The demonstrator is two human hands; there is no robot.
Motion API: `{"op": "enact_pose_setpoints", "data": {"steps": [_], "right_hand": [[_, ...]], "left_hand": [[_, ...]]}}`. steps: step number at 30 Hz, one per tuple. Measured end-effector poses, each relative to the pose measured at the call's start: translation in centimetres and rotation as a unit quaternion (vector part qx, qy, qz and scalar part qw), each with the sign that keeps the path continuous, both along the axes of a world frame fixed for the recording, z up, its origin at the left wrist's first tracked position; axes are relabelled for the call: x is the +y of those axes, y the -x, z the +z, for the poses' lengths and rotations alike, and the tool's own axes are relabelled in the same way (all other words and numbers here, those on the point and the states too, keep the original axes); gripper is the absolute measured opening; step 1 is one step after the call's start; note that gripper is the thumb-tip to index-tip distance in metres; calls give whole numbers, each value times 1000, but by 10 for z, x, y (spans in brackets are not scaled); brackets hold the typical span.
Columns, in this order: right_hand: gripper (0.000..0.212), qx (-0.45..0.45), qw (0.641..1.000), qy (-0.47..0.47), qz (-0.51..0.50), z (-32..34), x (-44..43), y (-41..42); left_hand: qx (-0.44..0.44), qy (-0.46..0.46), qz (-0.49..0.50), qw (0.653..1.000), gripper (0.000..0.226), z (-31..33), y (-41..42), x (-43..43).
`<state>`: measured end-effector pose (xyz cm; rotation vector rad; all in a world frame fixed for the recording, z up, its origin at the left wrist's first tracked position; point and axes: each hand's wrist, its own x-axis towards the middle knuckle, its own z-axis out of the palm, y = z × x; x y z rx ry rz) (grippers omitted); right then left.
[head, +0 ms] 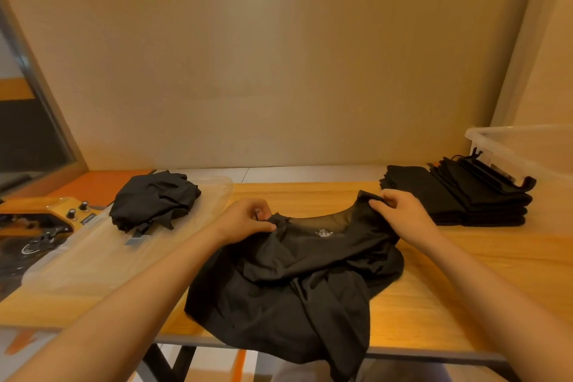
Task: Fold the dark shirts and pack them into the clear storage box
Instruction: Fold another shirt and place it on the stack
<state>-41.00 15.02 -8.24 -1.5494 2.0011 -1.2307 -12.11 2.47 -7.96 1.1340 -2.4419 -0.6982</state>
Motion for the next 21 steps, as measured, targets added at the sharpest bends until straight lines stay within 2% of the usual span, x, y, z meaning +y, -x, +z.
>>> {"op": "enact_pose_setpoints", "data": {"steps": [3, 6, 9, 13, 16, 21], "right_hand": [[27, 7, 1000, 11, 0, 14, 1, -2], [28, -5, 998, 61, -7, 46, 0, -2], [28, -14, 994, 112, -16, 91, -4, 0], [19, -10, 982, 184, -37, 157, -10, 3], [23, 8, 974, 224, -39, 211, -5, -3], [29, 63, 957, 281, -28, 293, 15, -15]], "left_hand": [[83, -44, 3, 996, 25, 23, -3, 6], [160, -86, 5, 983, 19, 65, -7, 13], [190, -39, 29, 981, 22, 115, -11, 14], [251, 32, 38, 967, 13, 181, -14, 20], [281, 84, 27, 956, 5, 232, -17, 33], [349, 137, 28, 927, 11, 310, -27, 56]]}}
